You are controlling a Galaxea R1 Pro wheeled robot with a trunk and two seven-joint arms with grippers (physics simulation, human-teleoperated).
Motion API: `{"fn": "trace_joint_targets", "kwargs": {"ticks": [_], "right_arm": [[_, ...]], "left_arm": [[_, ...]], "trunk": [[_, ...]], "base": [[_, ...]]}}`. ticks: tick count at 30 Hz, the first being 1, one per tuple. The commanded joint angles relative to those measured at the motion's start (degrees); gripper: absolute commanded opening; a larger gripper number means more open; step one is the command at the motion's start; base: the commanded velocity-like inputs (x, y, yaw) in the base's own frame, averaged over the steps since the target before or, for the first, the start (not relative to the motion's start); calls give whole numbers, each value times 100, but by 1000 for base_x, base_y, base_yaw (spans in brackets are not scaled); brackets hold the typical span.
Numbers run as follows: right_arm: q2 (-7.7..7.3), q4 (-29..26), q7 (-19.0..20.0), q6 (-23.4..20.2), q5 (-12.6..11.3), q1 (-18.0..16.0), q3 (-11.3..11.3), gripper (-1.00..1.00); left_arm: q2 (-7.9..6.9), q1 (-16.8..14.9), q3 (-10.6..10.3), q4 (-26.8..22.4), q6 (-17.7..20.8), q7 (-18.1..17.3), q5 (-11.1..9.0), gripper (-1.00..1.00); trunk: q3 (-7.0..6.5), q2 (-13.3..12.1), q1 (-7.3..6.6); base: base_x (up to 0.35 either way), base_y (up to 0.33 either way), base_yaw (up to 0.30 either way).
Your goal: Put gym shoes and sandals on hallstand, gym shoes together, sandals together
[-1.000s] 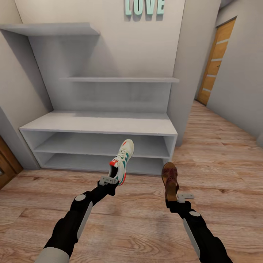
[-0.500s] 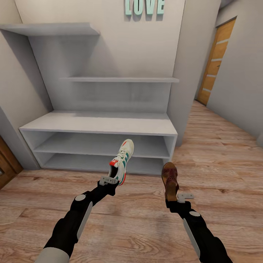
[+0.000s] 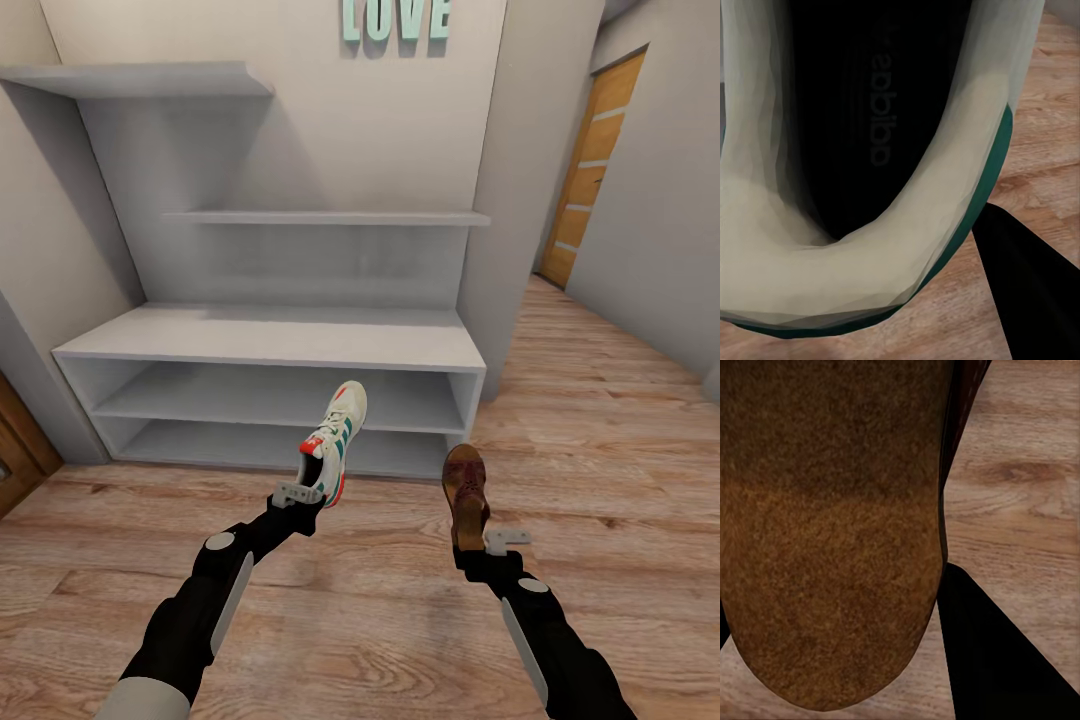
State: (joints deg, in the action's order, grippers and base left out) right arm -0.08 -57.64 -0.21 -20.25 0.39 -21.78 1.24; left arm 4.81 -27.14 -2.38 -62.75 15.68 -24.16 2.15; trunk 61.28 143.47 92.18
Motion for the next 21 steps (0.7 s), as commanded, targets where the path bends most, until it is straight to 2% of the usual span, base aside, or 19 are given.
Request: {"fn": "trace_joint_targets", "kwargs": {"ticks": [1,6,7,9,10,12,13,15,16,18,19,21], "right_arm": [[-1,-10,-19,-38,-1,-2,-7,-100],[-1,-24,-17,-35,-8,0,-6,-100],[-12,-42,-11,-35,-34,-1,16,-100],[-37,-45,3,-40,-51,-1,41,-100],[-43,-45,6,-40,-53,-1,47,-100],[-58,-51,10,-42,-55,-2,107,-100],[-89,-52,11,-45,-55,-2,221,-100],[-236,-54,12,-65,-61,-2,659,-100],[-277,-54,12,-86,-62,-2,797,-100],[-467,-54,24,-321,-58,-2,1399,-100],[-532,-54,29,-414,-58,-2,1551,-100],[-852,-51,44,-832,-61,-2,2124,-100]], "left_arm": [[1,-2,9,-9,32,-28,22,-100],[3,-2,9,-9,32,-28,22,-100],[-11,-2,72,-9,32,-28,27,-100],[-35,-2,336,-6,40,-15,47,-100],[-45,-2,375,-4,42,-14,49,-100],[-157,-2,560,10,57,-12,57,-100],[-203,-2,626,21,65,-11,57,-100],[-258,-2,738,34,81,-11,61,-100],[-265,-2,760,38,83,-10,62,-100],[-288,-2,816,105,96,-5,70,-100],[-297,-2,829,145,102,-4,71,-100],[-364,-2,861,315,185,-3,77,-100]], "trunk": [[5,2,-1],[5,2,-1],[5,2,-1],[5,2,-1],[5,2,-1],[5,2,-1],[5,2,-1],[5,2,-1],[5,2,-1],[5,2,-1],[5,2,-1],[5,2,-1]], "base": [[0,0,0],[0,0,0],[0,0,0],[0,0,0],[0,0,0],[0,0,0],[0,0,0],[0,0,0],[0,0,0],[0,0,0],[0,0,0],[0,0,0]]}}
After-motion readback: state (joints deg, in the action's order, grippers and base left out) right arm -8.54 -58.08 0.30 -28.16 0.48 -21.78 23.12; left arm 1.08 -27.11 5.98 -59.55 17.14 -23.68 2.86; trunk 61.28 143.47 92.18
